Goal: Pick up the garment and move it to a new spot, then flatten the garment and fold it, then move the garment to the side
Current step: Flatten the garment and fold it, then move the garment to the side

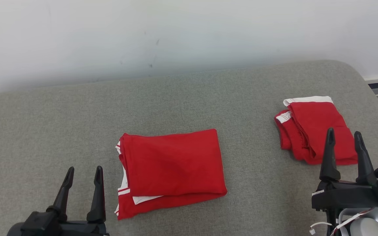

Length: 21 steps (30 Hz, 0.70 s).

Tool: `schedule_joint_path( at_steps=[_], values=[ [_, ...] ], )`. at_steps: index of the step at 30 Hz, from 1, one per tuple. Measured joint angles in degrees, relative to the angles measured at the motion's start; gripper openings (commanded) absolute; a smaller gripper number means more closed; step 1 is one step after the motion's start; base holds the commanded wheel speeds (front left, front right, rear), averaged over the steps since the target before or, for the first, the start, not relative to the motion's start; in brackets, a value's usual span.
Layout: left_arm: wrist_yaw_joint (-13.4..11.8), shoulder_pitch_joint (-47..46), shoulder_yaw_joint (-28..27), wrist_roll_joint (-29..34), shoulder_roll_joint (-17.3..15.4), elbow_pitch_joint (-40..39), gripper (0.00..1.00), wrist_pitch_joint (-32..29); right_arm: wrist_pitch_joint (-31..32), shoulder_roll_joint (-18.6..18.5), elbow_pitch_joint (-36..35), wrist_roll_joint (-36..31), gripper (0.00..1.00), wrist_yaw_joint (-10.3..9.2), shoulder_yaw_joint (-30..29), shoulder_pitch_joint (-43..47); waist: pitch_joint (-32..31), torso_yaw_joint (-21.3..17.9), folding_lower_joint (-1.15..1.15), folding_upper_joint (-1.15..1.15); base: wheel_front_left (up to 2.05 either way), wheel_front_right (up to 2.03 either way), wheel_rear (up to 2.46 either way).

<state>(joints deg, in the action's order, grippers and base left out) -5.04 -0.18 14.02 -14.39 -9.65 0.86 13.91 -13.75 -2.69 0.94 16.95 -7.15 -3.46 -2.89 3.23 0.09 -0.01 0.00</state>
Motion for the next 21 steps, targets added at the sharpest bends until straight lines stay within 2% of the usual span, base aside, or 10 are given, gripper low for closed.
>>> schedule_joint_path(
  at_steps=[17, 21],
  values=[
    [0.2, -0.7, 1.7, 0.1, 0.3, -0.4, 1.0, -0.8, -0.4, 0.0, -1.0, 0.3, 1.0, 0.08, 0.7, 0.1, 1.4, 2.3, 0.0, 0.0, 0.0, 0.0, 0.0],
    [0.7, -1.1, 3.1, 0.2, 1.1, -0.3, 1.0, -0.9, 4.5, -0.2, 1.4, 1.0, 1.0, 0.8, 2.8, -0.1, 1.5, 3.7, 0.0, 0.0, 0.0, 0.0, 0.0]
  ],
)
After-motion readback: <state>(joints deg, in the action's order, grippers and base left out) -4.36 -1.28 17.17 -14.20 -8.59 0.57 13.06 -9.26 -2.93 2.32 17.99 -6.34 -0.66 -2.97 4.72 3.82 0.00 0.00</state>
